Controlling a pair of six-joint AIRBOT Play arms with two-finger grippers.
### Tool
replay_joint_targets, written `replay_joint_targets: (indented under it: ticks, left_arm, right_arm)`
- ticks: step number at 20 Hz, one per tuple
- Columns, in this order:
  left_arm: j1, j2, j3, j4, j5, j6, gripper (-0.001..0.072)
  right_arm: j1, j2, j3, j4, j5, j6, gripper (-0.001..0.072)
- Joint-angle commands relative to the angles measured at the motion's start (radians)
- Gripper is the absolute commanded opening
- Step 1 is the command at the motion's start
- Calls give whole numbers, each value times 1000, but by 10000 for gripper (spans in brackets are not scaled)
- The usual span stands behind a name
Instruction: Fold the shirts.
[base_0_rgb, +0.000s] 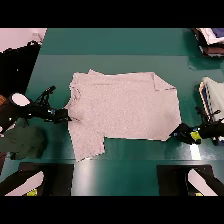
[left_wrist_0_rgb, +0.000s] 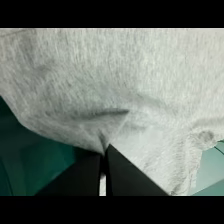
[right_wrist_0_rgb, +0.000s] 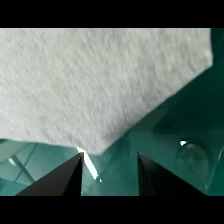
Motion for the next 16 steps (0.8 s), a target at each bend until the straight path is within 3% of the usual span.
replay_joint_targets:
  ticks: [1,6,10,16]
  left_arm:
    - [0,1,4,0,1,2,26]
    - [0,1,4,1,3,2,26]
    - [0,45,58,2,-32,-3,25]
    - [0,275,474,13,-117,-33,26]
  right_arm:
    - [27,0,-38,41,-127,-9,356]
    - [133,0,-36,39,-199,-9,11]
    - [168,3,63,30,-134,-9,12]
    - [164,167,559,23,-90,-9,11]
